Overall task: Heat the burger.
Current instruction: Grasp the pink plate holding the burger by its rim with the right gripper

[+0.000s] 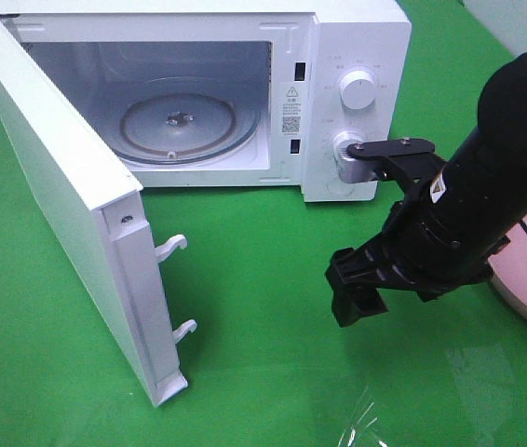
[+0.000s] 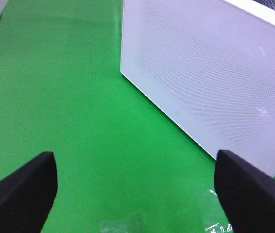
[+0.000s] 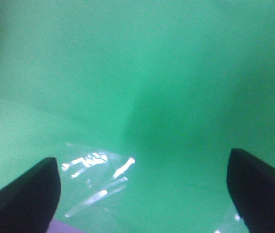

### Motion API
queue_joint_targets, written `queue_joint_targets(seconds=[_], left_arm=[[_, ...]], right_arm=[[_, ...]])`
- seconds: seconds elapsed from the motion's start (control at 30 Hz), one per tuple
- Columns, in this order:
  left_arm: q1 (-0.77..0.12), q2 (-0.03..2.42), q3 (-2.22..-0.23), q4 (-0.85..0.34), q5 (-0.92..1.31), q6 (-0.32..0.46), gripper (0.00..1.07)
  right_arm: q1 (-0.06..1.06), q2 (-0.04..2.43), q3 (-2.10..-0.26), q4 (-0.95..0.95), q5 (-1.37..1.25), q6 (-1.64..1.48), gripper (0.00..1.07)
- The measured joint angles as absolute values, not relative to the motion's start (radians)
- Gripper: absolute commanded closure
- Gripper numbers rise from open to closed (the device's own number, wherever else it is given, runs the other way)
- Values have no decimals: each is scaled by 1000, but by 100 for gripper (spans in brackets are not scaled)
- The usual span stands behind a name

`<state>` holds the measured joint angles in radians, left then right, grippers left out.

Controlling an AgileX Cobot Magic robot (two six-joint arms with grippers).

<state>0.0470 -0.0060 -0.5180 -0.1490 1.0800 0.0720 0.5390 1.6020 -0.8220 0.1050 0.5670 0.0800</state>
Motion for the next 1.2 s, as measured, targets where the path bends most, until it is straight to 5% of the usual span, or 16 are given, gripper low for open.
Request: queue_joint_targets(seconds=[0.93, 1.2], left_arm=[[47, -6, -518, -149, 1080, 72, 26], [47, -6, -518, -149, 1080, 72, 26]], right_arm=[[186, 1602, -910, -82, 668, 54, 24], [160, 1666, -910, -83, 640, 54, 25]])
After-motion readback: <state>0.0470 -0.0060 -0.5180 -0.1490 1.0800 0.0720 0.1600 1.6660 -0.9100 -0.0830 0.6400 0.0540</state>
